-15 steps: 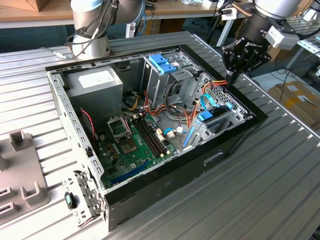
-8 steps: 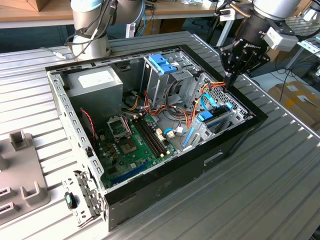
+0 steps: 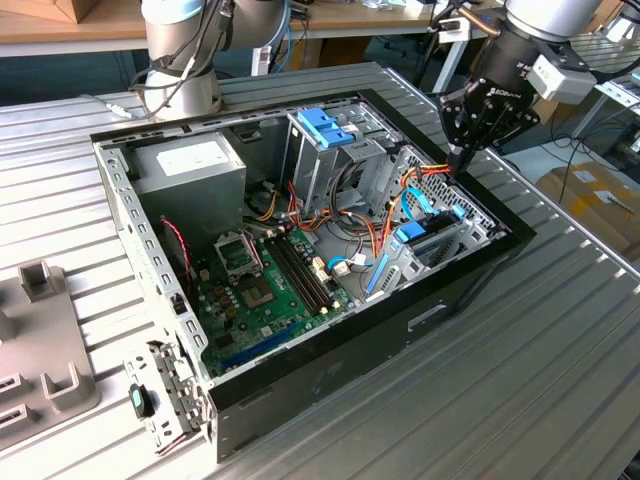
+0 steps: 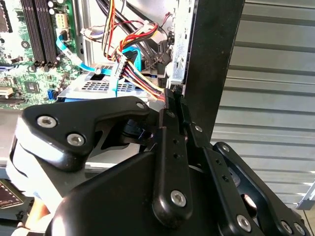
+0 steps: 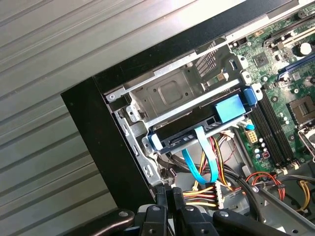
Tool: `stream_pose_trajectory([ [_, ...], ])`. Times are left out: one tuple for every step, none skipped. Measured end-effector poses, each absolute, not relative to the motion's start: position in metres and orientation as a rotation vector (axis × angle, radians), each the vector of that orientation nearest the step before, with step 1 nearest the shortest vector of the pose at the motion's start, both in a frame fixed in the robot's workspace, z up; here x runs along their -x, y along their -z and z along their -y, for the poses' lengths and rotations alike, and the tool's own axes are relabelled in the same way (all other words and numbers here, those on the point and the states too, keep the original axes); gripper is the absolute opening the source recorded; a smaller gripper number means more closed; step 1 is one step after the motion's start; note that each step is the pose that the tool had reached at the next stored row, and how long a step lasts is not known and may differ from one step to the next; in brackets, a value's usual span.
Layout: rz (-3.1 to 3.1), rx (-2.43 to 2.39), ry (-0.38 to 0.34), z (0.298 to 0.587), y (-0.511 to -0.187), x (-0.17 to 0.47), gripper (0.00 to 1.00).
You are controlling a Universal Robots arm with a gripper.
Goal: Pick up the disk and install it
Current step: 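Insert the second disk wire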
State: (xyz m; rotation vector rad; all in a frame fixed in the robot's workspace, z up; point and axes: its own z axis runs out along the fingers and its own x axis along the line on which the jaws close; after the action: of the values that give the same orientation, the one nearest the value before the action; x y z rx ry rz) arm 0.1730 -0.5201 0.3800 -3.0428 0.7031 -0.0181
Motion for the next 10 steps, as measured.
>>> stream_pose_trajectory([
  [-0.704, 3.043, 0.018, 0.5201, -0.3800, -0.1730, 0.16],
  [-0.714, 3.040, 0.018, 0.5201, -0.3799, -0.1730, 0.16],
  [-0.726, 3.037, 0.018, 0.5201, -0.3799, -0.1730, 0.16],
  [-0.750, 3.032, 0.018, 0.5201, -0.3799, -0.1730, 0.16],
  [-0.786, 3.023, 0.019, 0.5201, -0.3799, -0.1730, 0.16],
  [-0.826, 3.012, 0.019, 0.5201, -0.3798, -0.1730, 0.16],
  [-0.850, 3.006, 0.019, 0.5202, -0.3798, -0.1730, 0.16],
  [-0.870, 3.000, 0.020, 0.5202, -0.3797, -0.1730, 0.16],
  [-0.905, 2.990, 0.020, 0.5201, -0.3796, -0.1730, 0.16],
  [-0.934, 2.981, 0.020, 0.5202, -0.3796, -0.1730, 0.16],
])
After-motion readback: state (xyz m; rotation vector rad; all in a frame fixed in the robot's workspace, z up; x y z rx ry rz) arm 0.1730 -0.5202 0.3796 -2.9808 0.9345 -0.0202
